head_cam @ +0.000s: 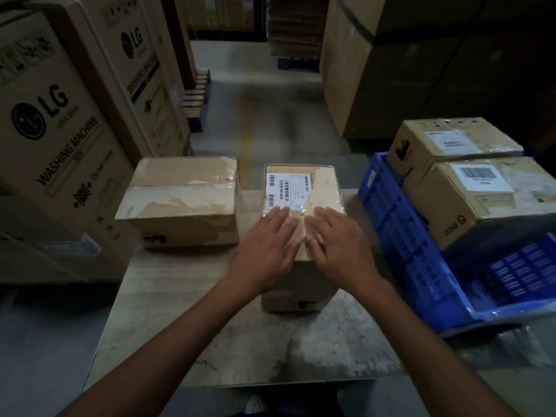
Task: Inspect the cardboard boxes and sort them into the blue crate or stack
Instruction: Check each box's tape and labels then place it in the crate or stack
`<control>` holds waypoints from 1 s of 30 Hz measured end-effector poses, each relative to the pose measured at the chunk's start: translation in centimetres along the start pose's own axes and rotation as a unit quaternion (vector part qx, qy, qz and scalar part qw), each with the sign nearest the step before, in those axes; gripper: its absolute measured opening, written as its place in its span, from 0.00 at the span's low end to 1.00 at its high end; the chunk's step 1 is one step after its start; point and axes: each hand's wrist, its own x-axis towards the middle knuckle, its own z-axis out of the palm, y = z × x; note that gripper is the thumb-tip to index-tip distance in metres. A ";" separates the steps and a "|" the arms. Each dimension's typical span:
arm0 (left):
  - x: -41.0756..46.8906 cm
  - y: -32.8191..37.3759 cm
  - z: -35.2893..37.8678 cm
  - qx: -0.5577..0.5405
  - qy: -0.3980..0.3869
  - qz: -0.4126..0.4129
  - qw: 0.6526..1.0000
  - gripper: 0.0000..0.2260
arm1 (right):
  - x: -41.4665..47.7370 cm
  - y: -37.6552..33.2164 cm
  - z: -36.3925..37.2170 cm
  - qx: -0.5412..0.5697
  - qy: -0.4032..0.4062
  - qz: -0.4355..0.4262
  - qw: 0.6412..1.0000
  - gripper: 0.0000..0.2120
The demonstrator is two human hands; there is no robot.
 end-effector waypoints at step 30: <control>5.6 0.0 -0.2 -0.370 0.126 -0.240 0.889 0.17 | 3.7 -1.3 0.6 -0.007 -0.027 0.107 0.994 0.34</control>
